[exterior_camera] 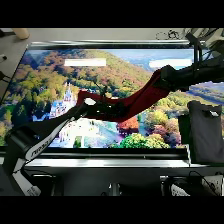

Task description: Fold the shirts.

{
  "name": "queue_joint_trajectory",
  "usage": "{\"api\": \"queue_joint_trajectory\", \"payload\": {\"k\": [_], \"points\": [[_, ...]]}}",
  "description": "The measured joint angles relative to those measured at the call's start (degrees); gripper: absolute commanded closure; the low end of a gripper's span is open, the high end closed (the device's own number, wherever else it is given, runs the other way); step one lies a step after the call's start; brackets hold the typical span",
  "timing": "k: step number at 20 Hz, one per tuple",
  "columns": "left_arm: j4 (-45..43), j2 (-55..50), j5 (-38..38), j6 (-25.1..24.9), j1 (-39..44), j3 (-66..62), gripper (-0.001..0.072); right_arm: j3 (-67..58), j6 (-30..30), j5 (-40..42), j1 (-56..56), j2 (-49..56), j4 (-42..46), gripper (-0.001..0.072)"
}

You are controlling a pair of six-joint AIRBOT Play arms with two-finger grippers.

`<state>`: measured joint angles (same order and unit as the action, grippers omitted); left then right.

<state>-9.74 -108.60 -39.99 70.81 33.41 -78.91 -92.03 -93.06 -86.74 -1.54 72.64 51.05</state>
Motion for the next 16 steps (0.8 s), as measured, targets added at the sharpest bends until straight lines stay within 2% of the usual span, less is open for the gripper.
{"api": "queue_joint_trajectory", "payload": {"k": [2, 5, 8, 10, 13, 15, 16], "points": [[1.7, 0.0, 0.2, -2.6, -0.3, -0.9, 0.0683, 0.0, -0.7, 0.0, 0.0, -0.3, -0.3, 0.0691], [-2.4, 4.8, -0.5, -4.2, -4.8, -1.3, 0.0683, 0.0, -1.5, 2.6, 2.2, 2.0, -1.3, 0.0691], [-12.4, 13.6, -3.1, -2.6, -12.5, -1.5, 0.0682, 0.0, -1.5, 9.0, 7.7, 7.2, -4.5, 0.069], [-18.8, 20.7, -4.6, -0.8, -19.0, -1.5, 0.0682, 0.0, -1.1, 14.9, 12.0, 12.1, -8.8, 0.069], [-24.0, 31.1, -7.0, 0.8, -29.2, -1.6, 0.0681, 0.0, 0.7, 22.9, 17.9, 20.6, -17.8, 0.0689], [-25.8, 37.1, -8.6, 1.2, -34.7, -1.6, 0.0681, 0.0, 2.0, 27.3, 21.2, 26.0, -24.0, 0.0635], [-26.4, 39.7, -9.4, 1.3, -36.9, -1.6, 0.0681, 0.0, 2.6, 29.0, 22.5, 28.2, -26.6, 0.0502]]}}
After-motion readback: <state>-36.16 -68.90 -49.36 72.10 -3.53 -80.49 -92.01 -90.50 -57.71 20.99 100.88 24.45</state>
